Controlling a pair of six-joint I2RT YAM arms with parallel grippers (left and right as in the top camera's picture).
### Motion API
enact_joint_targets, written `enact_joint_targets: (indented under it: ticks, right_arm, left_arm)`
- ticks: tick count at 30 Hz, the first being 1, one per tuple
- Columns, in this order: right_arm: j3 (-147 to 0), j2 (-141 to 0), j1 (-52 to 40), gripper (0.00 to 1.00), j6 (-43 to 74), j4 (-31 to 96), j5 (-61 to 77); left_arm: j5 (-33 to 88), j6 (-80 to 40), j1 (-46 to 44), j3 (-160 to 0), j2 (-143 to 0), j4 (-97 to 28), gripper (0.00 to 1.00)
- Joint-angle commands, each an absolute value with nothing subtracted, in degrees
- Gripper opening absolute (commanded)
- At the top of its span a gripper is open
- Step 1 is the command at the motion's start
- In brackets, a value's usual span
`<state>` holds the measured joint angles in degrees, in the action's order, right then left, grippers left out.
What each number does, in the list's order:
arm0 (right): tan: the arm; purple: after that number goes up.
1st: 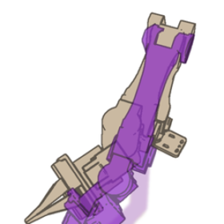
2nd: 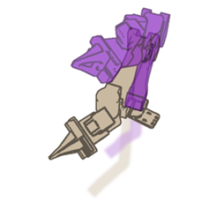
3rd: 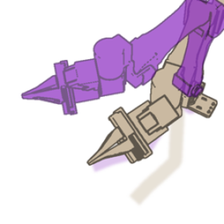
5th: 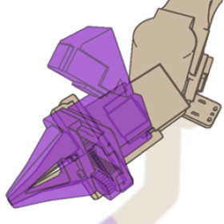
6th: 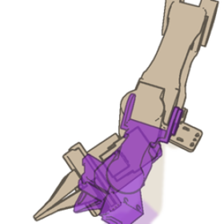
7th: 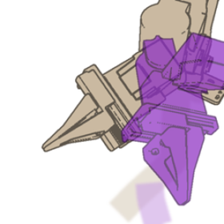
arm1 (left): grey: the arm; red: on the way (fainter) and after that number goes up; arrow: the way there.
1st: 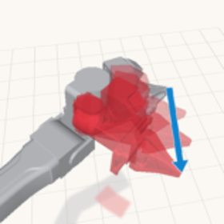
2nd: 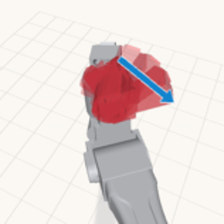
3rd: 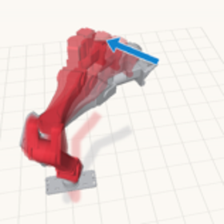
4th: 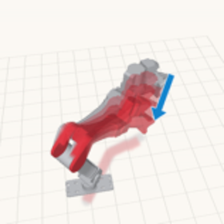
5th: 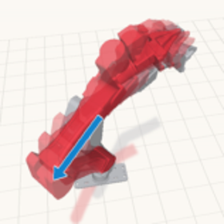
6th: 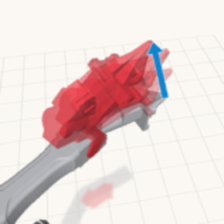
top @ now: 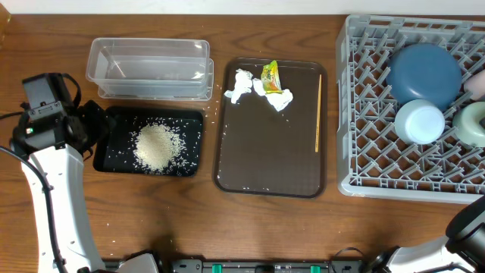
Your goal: Sort waste into correct bins and load items into the dishwasher rack
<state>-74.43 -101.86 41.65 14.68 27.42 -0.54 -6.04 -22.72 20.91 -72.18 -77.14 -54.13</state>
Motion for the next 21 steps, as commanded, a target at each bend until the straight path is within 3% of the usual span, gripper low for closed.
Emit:
enact_joint_targets:
  ticks: [1,9,14,18,21]
  right_arm:
    - [-75.2,-100.3,41.9,0.01,15.4,27.8,-2.7]
    - [-75.2,-100.3,42.0,0.01,15.4,28.3,-3.4]
    - [-75.2,-99.6,41.6,0.02,15.4,27.8,6.9]
    - [-75.2,-97.6,40.1,0.11,15.4,25.2,16.3]
    - [-75.2,-95.4,37.0,0.24,15.4,24.1,17.0]
  left_arm:
    - [-6.7,-22.8,21.1,-73.3,-76.8,-54.3,1.0]
    - [-6.7,-22.8,21.1,-73.3,-76.8,-54.3,1.0]
    - [-6.7,-22.8,21.1,-73.3,-76.8,-54.3,1.0]
    - [-6.7,-22.8,21.1,-73.3,-76.8,-54.3,1.0]
    - [-6.7,-22.8,21.1,-73.3,-76.8,-54.3,1.0]
